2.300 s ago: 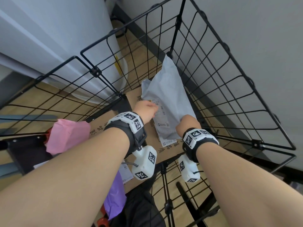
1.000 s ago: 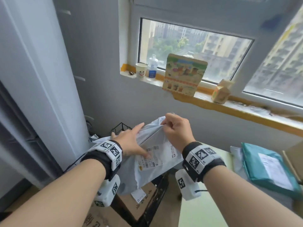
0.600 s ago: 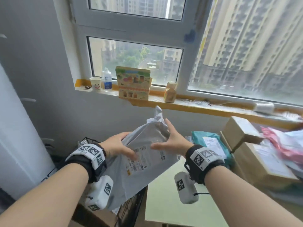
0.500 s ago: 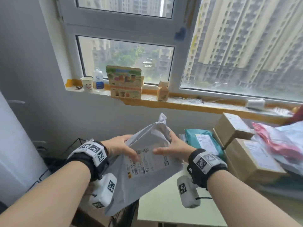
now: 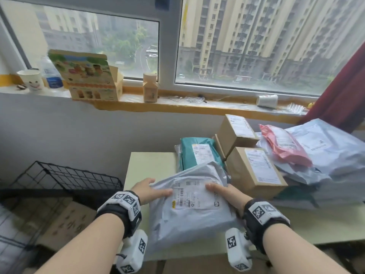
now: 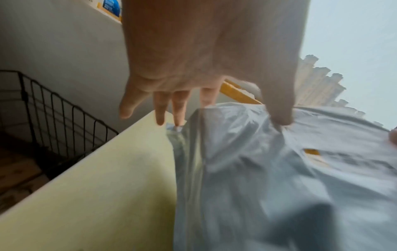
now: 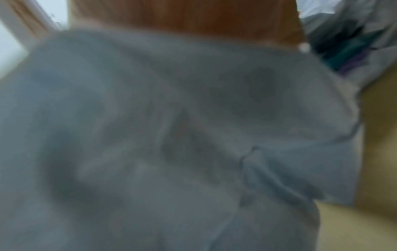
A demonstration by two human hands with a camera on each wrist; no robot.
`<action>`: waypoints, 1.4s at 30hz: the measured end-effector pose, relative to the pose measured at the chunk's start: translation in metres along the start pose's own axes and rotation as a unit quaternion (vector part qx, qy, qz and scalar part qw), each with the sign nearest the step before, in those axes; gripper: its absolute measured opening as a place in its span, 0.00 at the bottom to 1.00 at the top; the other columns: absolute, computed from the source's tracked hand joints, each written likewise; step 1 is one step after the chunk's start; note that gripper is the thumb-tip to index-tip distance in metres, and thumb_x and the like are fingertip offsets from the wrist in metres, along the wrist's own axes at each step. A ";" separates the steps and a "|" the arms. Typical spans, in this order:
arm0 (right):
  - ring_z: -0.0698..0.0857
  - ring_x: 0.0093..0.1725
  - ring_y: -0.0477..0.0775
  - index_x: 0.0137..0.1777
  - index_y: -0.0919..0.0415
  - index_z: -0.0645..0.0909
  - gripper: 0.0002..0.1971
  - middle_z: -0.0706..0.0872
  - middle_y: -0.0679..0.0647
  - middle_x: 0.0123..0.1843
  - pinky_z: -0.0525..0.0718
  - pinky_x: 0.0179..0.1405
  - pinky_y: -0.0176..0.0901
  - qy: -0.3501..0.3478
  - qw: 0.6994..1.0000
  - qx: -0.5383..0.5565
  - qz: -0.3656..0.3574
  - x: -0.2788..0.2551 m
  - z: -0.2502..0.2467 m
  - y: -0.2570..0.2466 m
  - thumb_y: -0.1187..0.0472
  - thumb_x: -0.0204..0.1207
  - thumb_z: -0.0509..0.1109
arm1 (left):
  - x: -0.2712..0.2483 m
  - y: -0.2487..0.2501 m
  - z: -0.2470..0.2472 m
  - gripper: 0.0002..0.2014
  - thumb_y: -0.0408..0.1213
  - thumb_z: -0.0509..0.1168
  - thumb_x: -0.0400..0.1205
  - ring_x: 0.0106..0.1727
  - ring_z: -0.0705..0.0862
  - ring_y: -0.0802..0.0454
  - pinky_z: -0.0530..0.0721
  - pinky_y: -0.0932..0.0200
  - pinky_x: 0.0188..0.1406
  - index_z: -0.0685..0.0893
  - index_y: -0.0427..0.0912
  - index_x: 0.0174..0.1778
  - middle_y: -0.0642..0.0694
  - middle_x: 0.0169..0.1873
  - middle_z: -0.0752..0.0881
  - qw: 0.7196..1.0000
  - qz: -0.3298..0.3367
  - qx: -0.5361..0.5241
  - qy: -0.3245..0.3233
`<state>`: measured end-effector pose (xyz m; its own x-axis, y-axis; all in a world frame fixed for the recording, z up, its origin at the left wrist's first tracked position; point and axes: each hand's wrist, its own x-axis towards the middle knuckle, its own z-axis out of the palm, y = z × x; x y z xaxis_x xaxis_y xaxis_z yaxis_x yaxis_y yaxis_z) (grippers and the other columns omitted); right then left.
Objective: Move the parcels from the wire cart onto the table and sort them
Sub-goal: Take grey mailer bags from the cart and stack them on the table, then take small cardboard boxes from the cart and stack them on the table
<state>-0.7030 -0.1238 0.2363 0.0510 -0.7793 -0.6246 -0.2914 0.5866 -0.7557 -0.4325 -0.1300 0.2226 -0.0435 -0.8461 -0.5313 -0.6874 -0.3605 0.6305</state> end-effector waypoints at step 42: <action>0.89 0.40 0.54 0.48 0.63 0.84 0.12 0.90 0.57 0.43 0.89 0.46 0.46 0.137 0.924 -0.356 0.007 0.027 0.023 -0.041 0.55 0.75 0.65 | -0.013 0.052 0.031 0.27 0.48 0.61 0.84 0.64 0.82 0.40 0.84 0.51 0.59 0.71 0.33 0.74 0.37 0.63 0.81 0.997 -0.078 0.004 0.015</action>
<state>-0.6672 -0.1640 0.2457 -0.1728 -0.8560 -0.4873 -0.8501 0.3795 -0.3651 -0.4904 -0.1253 0.2450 0.0857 -0.7913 -0.6054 -0.6894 -0.4858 0.5373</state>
